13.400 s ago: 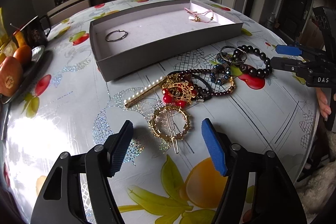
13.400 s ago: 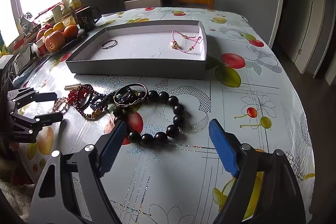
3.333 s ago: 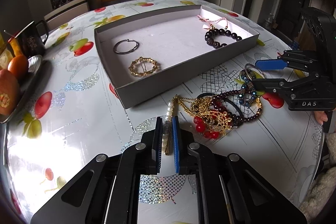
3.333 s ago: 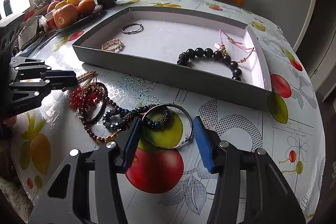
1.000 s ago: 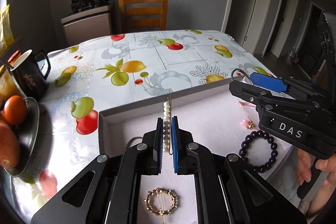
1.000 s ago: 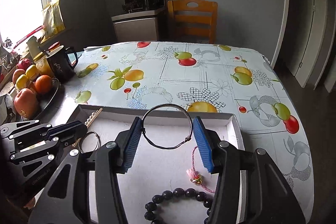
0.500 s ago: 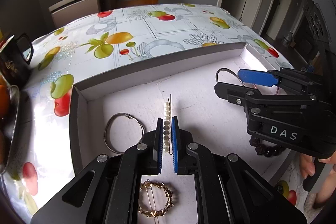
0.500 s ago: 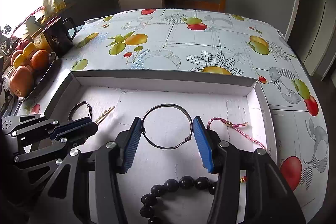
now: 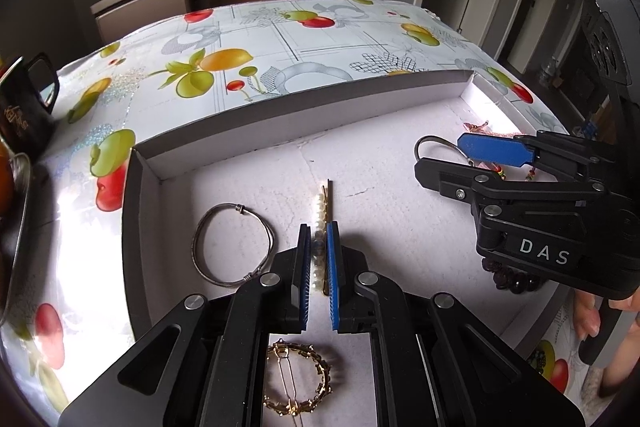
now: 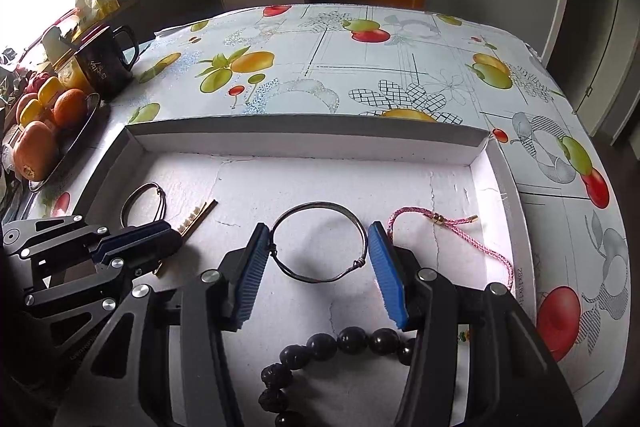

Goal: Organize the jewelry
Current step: 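Lower pearl clip into box, open left gripper while right releases silver bangle, then withdraw both open grippers from the box toward the remaining jewelry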

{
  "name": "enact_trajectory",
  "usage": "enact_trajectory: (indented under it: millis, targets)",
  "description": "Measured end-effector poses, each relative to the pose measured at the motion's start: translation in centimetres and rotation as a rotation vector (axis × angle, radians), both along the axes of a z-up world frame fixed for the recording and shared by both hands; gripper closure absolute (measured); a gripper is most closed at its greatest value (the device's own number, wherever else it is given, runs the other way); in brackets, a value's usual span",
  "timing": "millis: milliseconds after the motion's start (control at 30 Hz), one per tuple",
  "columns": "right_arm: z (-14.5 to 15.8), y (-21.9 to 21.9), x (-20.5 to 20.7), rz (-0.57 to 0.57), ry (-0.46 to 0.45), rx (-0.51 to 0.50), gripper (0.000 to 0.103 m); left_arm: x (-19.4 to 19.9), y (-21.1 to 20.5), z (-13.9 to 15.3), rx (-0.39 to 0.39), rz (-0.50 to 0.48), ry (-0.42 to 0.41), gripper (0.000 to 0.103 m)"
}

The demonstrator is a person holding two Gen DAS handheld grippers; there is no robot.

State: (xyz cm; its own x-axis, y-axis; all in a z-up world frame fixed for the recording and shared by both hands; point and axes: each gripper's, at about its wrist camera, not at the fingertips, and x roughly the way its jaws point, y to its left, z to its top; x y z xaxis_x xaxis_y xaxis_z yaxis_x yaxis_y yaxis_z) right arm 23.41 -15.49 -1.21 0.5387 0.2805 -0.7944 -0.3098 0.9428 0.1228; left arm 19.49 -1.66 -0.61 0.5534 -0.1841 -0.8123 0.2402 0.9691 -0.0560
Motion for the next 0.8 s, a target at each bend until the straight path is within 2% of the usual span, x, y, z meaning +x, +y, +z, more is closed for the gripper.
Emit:
enact_trajectory:
  millis: [100, 167, 200, 267, 333, 500, 633, 800]
  targets:
    - [0.1, -0.4, 0.1, -0.012, 0.001, 0.01, 0.049, 0.0, 0.0, 0.0, -0.001, 0.0, 0.0, 0.094]
    - [0.3, -0.7, 0.1, -0.024, -0.003, 0.032, 0.04, 0.0, 0.0, 0.0, -0.001, 0.0, 0.001, 0.094]
    - [0.5, -0.9, 0.0, -0.029, -0.005, 0.041, 0.039, 0.0, 0.0, 0.0, -0.002, 0.0, 0.001, 0.094]
    - [0.8, -1.2, 0.0, -0.04, -0.014, 0.053, 0.035, -0.1, 0.0, 0.1, -0.002, -0.003, -0.002, 0.088]
    - [1.1, -1.6, 0.0, -0.052, -0.02, 0.074, 0.028, -0.2, -0.1, 0.3, 0.007, 0.003, -0.017, 0.071]
    - [1.5, -2.6, 0.1, -0.084, -0.028, 0.102, 0.023, -0.6, -0.2, 1.0, -0.002, -0.002, -0.048, 0.065]
    - [1.8, -3.1, -0.1, -0.1, -0.037, 0.126, 0.017, -0.9, -0.1, 1.5, 0.012, 0.018, -0.086, 0.042]
    - [2.1, -3.5, -0.2, -0.114, -0.055, 0.132, 0.012, -1.3, 0.2, 2.4, 0.039, 0.046, -0.141, 0.03]
